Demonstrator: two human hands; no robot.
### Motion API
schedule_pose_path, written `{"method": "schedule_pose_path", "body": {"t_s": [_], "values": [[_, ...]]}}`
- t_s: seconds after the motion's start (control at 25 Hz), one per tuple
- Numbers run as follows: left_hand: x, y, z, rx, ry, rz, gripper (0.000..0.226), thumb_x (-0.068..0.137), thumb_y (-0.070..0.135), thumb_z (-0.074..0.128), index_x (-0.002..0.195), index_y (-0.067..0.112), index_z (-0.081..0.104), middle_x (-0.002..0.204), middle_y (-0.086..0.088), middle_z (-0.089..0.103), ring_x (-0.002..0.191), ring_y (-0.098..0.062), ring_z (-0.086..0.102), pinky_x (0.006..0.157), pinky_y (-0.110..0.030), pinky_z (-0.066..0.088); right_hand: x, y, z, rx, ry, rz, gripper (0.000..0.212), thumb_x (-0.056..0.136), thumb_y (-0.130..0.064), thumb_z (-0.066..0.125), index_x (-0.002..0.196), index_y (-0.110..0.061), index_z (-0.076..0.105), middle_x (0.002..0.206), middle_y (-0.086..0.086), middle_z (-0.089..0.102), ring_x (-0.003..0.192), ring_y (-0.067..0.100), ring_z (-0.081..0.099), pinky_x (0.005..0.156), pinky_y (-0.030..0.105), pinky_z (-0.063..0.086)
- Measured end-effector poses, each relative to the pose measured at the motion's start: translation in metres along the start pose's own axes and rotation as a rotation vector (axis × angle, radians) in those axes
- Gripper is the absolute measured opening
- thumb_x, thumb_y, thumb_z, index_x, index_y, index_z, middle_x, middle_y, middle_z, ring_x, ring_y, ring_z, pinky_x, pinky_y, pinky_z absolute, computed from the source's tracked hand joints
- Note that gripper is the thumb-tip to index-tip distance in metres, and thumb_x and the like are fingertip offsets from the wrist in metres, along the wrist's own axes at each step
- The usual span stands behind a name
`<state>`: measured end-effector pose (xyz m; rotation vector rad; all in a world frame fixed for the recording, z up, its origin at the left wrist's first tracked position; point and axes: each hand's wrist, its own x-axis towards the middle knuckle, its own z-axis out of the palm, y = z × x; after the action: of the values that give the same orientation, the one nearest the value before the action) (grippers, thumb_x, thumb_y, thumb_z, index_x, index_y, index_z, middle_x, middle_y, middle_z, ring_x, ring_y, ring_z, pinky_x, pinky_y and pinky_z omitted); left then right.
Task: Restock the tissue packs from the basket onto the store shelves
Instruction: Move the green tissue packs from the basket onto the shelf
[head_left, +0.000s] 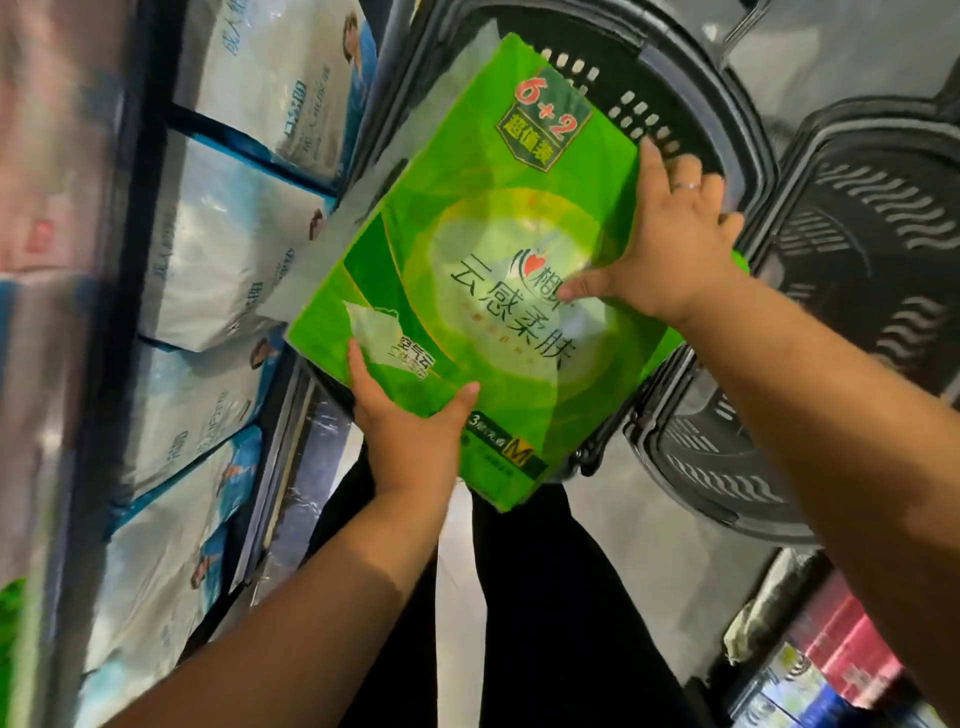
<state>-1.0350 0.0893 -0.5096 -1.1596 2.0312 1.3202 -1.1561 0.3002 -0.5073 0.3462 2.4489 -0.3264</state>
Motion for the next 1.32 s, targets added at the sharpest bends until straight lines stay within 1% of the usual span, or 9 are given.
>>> {"method": "schedule_pose_path", "body": {"t_s": [0.08,0.16,0.44,0.68,0.88,1.0,1.12,1.24,1.32], "values": [[-0.006,0.010,-0.023,0.024,-0.016,0.051,0.114,0.064,0.016,0.088,0.149,0.040,0.016,0.145,0.000,0.035,0.120,-0.008,0.044,0.109,-0.031,0.035,-0.033,0.004,-0.008,0.088,0.016,0.056,0.130,0.049,-0.064,0.084,0.150,-0.014,0.018,0.146,0.015,0.027,0.134,0.038,0.027,0.105,0.058,0.027],[-0.017,0.022,-0.045,0.084,-0.064,0.106,0.113,0.063,0.017,0.089,0.147,0.043,0.019,0.144,-0.001,0.038,0.117,-0.005,0.045,0.104,-0.026,0.036,-0.065,0.008,-0.015,0.193,0.032,0.119,0.122,0.050,-0.063,0.085,0.144,-0.015,0.025,0.141,0.015,0.032,0.131,0.038,0.030,0.103,0.057,0.030],[-0.055,0.063,-0.107,0.291,-0.139,0.281,0.110,0.067,0.025,0.086,0.148,0.046,0.016,0.145,-0.003,0.034,0.123,-0.011,0.040,0.100,-0.023,0.028,-0.158,0.013,-0.034,0.572,0.072,0.199,0.104,0.062,-0.040,0.089,0.142,-0.017,0.028,0.139,0.014,0.032,0.128,0.031,0.037,0.106,0.037,0.033],[-0.092,0.082,-0.154,0.304,-0.146,0.439,0.116,0.065,0.031,0.086,0.153,0.032,0.011,0.152,-0.006,0.030,0.138,-0.017,0.032,0.114,-0.034,0.027,-0.219,-0.003,-0.057,0.673,0.194,0.198,0.100,0.057,-0.045,0.089,0.135,-0.019,0.032,0.135,0.007,0.049,0.125,0.033,0.045,0.102,0.048,0.041],[-0.142,0.075,-0.194,0.124,-0.007,0.476,0.123,0.062,0.021,0.089,0.154,0.024,0.007,0.153,-0.003,0.032,0.135,-0.011,0.034,0.113,-0.033,0.029,-0.264,-0.024,-0.091,0.606,0.248,0.030,0.113,0.055,-0.048,0.089,0.145,-0.016,0.027,0.143,0.009,0.042,0.131,0.034,0.038,0.108,0.050,0.035],[-0.178,0.067,-0.218,0.023,0.085,0.491,0.115,0.059,0.025,0.089,0.149,0.028,0.017,0.144,-0.002,0.045,0.129,-0.018,0.046,0.109,-0.041,0.039,-0.287,-0.033,-0.110,0.574,0.244,-0.083,0.117,0.056,-0.047,0.089,0.148,-0.016,0.024,0.145,0.009,0.039,0.133,0.033,0.037,0.109,0.049,0.034],[-0.216,0.053,-0.242,-0.039,0.177,0.476,0.107,0.060,0.021,0.089,0.146,0.028,0.026,0.139,0.000,0.049,0.122,-0.013,0.049,0.104,-0.033,0.040,-0.315,-0.044,-0.119,0.561,0.230,-0.196,0.117,0.055,-0.045,0.089,0.148,-0.015,0.024,0.144,0.010,0.039,0.132,0.033,0.038,0.110,0.050,0.034],[-0.250,0.030,-0.271,-0.082,0.302,0.456,0.111,0.051,0.042,0.087,0.145,0.032,0.027,0.138,-0.002,0.047,0.124,-0.020,0.048,0.105,-0.045,0.041,-0.347,-0.062,-0.125,0.551,0.214,-0.310,0.112,0.056,-0.041,0.090,0.145,-0.016,0.027,0.142,0.010,0.041,0.131,0.033,0.039,0.109,0.050,0.034],[-0.270,0.011,-0.291,-0.096,0.375,0.407,0.113,0.054,0.038,0.089,0.147,0.034,0.024,0.140,-0.005,0.042,0.128,-0.026,0.043,0.106,-0.050,0.039,-0.370,-0.078,-0.125,0.544,0.209,-0.396,0.108,0.056,-0.039,0.091,0.142,-0.016,0.030,0.140,0.009,0.044,0.129,0.032,0.041,0.108,0.052,0.035]]}}
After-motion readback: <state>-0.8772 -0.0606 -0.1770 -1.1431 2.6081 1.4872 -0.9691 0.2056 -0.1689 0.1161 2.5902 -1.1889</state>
